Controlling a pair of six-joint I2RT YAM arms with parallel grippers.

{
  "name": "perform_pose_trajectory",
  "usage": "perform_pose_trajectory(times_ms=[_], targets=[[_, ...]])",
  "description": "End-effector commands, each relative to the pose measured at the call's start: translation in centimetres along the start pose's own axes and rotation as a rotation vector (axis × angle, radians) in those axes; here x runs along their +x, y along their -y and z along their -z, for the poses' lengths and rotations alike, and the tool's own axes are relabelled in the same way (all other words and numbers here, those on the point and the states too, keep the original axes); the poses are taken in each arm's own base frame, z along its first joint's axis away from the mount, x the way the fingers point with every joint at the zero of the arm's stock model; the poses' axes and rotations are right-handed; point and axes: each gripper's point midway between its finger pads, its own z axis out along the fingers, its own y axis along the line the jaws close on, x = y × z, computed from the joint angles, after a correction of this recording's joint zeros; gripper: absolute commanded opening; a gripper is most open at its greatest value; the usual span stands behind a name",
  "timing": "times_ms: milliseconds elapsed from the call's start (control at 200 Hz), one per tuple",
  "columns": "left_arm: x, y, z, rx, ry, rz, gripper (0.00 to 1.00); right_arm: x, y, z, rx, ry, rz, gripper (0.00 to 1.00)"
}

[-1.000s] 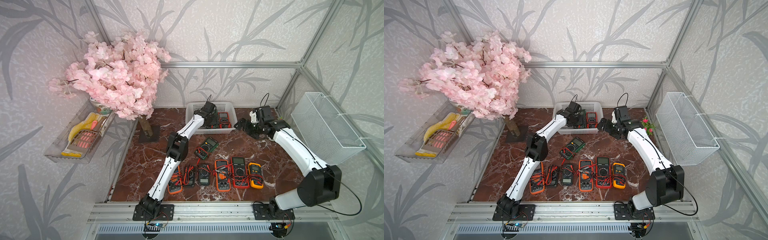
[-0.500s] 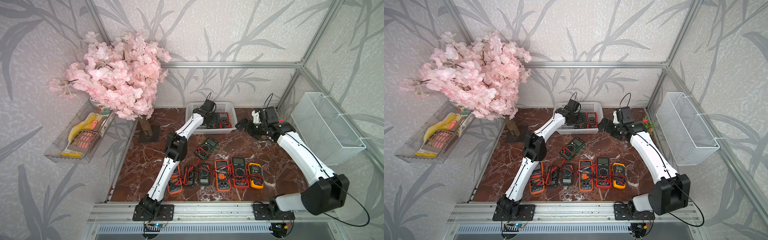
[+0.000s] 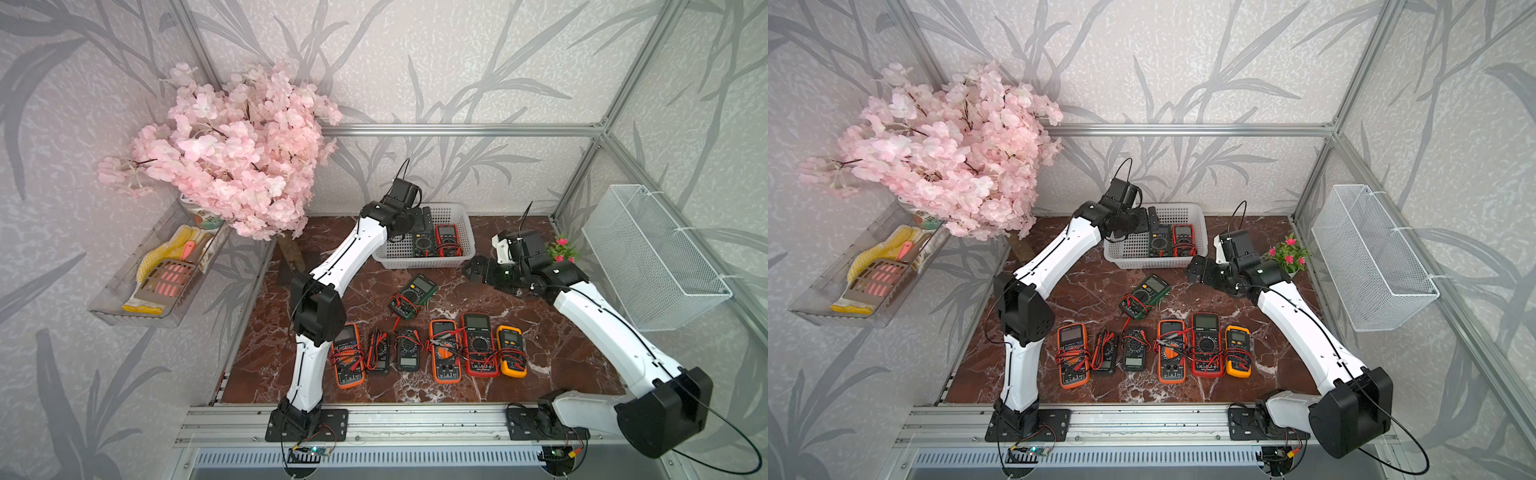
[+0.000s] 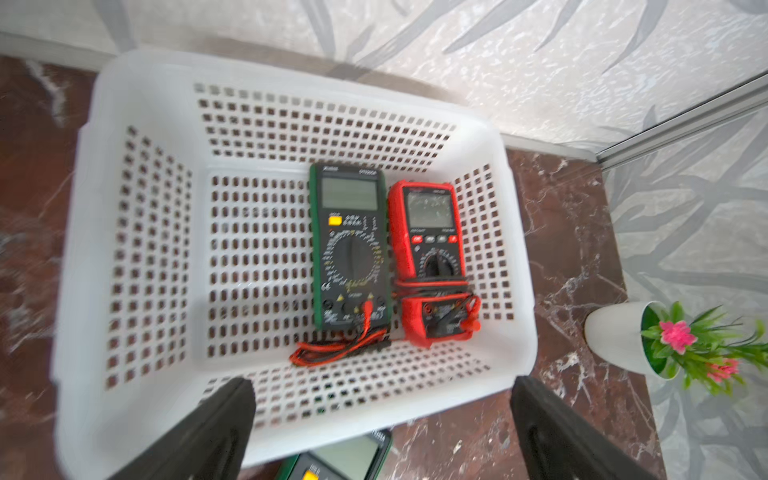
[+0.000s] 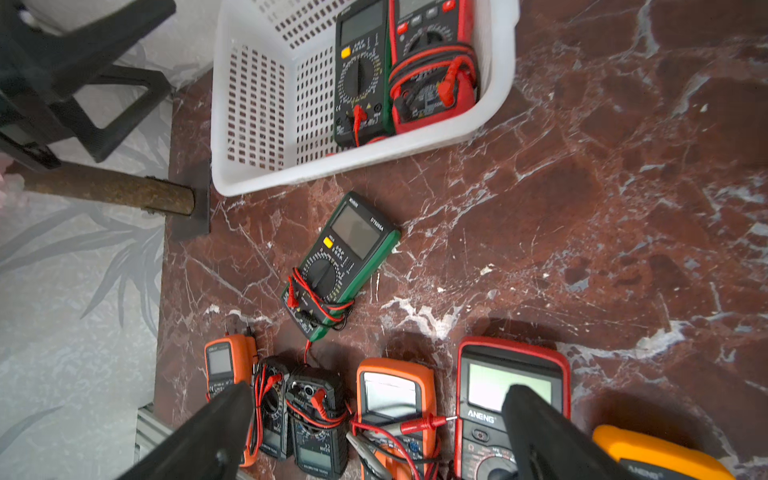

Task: Put the multimeter into the basket
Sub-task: Place the multimeter in the basket, then pick up the multimeter from the center of the board.

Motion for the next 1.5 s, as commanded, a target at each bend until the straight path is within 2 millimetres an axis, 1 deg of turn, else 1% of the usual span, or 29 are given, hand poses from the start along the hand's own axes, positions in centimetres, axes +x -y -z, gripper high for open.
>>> perform_pose_trajectory(times_ms=[0, 130, 330, 470, 600, 640, 765, 825, 970, 1205, 1390, 1495], targets=[[1.9, -3.0, 3.0, -0.122, -0.009, -0.015, 1.00, 1.3, -0.8, 0.4, 0.009, 0.002, 0.076, 0.99], [4.9, -6.3, 5.9, -0.203, -0.032, 0.004, 1.00, 3.0, -2.0, 0.3, 0.015, -0.020, 0.152, 0.99], [9.4, -11.2, 9.8, -0.330, -0.055, 0.021, 1.00, 5.1, -2.7, 0.0, 0.040, -0.043, 0.238, 0.99], [12.6, -14.0, 11.7, -0.399, -0.086, 0.049, 1.00, 6.0, -2.8, -0.4, 0.036, -0.067, 0.246, 0.99], [16.3, -16.4, 12.9, -0.440, -0.128, 0.094, 1.00, 6.5, -2.8, -0.5, 0.033, -0.079, 0.253, 0.99], [17.7, -17.2, 13.0, -0.446, -0.148, 0.107, 1.00, 6.6, -2.9, -0.5, 0.029, -0.083, 0.254, 0.99], [20.8, -18.8, 13.4, -0.451, -0.169, 0.160, 1.00, 7.1, -3.0, -0.9, 0.020, -0.098, 0.250, 0.99], [21.9, -19.4, 13.5, -0.456, -0.175, 0.183, 1.00, 7.4, -2.9, -1.1, 0.024, -0.108, 0.249, 0.99], [24.1, -20.3, 12.7, -0.460, -0.207, 0.213, 1.00, 7.6, -2.8, -1.3, 0.029, -0.114, 0.240, 0.99], [26.7, -21.5, 11.8, -0.482, -0.269, 0.199, 1.00, 7.2, -3.1, -1.6, 0.035, -0.117, 0.245, 0.99], [28.5, -21.7, 10.7, -0.452, -0.314, 0.189, 1.00, 7.1, -3.3, -1.8, 0.038, -0.123, 0.244, 0.99], [29.0, -21.9, 10.4, -0.457, -0.332, 0.174, 1.00, 7.0, -3.4, -2.0, 0.039, -0.125, 0.244, 0.99]])
